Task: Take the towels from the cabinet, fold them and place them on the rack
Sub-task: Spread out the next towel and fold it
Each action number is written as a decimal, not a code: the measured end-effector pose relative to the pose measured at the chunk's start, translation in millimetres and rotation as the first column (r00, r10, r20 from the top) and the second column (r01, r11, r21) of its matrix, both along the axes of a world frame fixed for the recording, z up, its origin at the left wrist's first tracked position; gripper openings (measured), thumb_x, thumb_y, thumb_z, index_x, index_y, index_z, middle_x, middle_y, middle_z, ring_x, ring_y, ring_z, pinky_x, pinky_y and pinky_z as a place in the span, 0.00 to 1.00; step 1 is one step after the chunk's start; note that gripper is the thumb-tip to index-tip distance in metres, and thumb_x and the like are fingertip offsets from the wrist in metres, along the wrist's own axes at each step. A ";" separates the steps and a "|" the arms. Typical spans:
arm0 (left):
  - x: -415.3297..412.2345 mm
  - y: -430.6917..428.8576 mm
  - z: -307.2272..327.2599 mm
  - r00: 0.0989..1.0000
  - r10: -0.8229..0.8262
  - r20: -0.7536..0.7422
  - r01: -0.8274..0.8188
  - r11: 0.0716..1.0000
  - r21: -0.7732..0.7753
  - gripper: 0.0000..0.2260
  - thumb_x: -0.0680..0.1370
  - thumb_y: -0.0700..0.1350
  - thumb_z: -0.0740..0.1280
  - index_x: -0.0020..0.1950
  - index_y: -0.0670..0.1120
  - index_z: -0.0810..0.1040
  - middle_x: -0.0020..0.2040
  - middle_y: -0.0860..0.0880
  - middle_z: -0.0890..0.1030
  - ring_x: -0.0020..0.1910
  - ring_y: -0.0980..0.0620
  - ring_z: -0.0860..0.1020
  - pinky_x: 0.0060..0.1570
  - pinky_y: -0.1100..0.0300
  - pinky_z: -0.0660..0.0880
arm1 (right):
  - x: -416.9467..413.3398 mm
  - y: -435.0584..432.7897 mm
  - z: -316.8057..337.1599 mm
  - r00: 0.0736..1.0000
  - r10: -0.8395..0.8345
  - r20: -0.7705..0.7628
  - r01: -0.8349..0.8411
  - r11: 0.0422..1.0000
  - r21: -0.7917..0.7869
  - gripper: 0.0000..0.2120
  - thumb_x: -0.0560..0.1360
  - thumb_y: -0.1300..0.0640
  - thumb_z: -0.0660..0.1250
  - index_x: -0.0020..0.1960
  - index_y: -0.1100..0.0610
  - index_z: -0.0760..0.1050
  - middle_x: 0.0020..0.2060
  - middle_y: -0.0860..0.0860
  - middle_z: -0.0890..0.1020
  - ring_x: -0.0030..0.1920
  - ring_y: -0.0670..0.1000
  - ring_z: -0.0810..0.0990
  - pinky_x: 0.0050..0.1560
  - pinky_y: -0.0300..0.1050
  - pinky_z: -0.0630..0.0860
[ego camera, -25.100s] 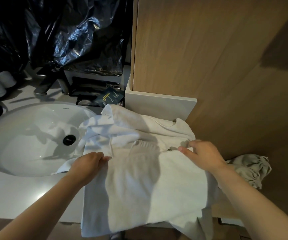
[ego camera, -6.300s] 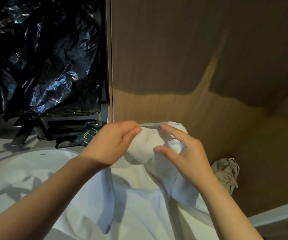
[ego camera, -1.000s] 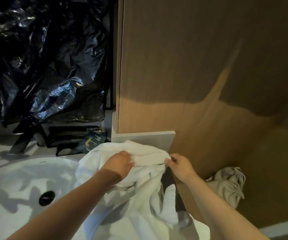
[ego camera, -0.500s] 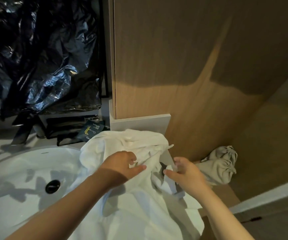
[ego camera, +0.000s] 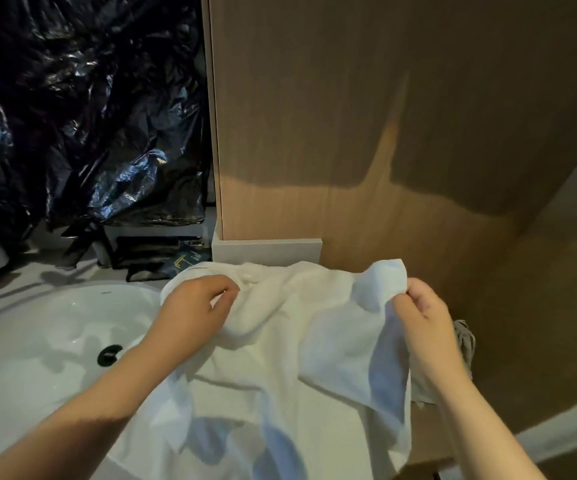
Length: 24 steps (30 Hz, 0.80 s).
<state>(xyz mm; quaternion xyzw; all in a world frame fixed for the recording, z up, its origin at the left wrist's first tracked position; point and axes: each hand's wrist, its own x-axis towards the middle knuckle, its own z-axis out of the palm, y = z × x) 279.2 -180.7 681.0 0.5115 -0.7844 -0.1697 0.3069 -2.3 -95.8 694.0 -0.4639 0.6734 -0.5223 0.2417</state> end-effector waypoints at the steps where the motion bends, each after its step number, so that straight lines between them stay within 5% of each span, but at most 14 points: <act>1: -3.9 5.8 7.3 1.000 0.009 -0.004 -0.009 0.999 -0.039 0.07 0.78 0.40 0.65 0.44 0.47 0.82 0.41 0.57 0.81 0.40 0.55 0.75 0.40 0.66 0.67 | -1.6 3.4 4.5 1.000 0.011 0.008 -0.011 1.000 -0.015 0.08 0.78 0.63 0.59 0.41 0.66 0.68 0.30 0.50 0.67 0.31 0.46 0.65 0.30 0.43 0.63; 9: -28.6 30.9 41.6 0.994 0.107 -0.004 -0.106 0.984 -0.140 0.07 0.80 0.43 0.63 0.46 0.47 0.80 0.40 0.54 0.79 0.39 0.54 0.73 0.36 0.61 0.62 | 10.9 10.7 20.6 0.979 0.082 0.188 -0.056 0.989 -0.138 0.07 0.78 0.66 0.58 0.41 0.65 0.68 0.30 0.48 0.68 0.29 0.41 0.65 0.26 0.31 0.63; 14: -31.8 19.7 43.2 0.991 0.129 -0.022 -0.131 0.980 -0.151 0.07 0.80 0.42 0.63 0.46 0.46 0.80 0.39 0.53 0.77 0.40 0.52 0.74 0.38 0.58 0.65 | 28.8 -4.3 23.3 0.986 0.116 0.121 -0.092 0.979 -0.184 0.08 0.79 0.63 0.59 0.42 0.59 0.72 0.31 0.45 0.72 0.32 0.40 0.70 0.30 0.31 0.69; 19: -24.0 -7.2 38.0 0.981 0.157 -0.115 -0.168 0.982 -0.087 0.08 0.80 0.43 0.62 0.45 0.48 0.79 0.39 0.56 0.77 0.40 0.56 0.74 0.39 0.60 0.70 | 50.3 -21.1 27.7 0.995 -0.062 0.082 0.092 0.883 -0.460 0.06 0.78 0.58 0.60 0.47 0.50 0.74 0.39 0.41 0.77 0.38 0.39 0.75 0.38 0.29 0.73; 24: -16.6 -25.0 27.0 0.991 0.040 -0.125 -0.041 0.999 -0.002 0.07 0.80 0.44 0.63 0.44 0.47 0.80 0.38 0.59 0.77 0.42 0.56 0.77 0.41 0.62 0.71 | 91.3 -41.6 0.4 0.982 0.160 -0.101 -0.173 0.975 -0.140 0.06 0.80 0.59 0.64 0.54 0.50 0.71 0.36 0.47 0.74 0.36 0.40 0.74 0.36 0.36 0.70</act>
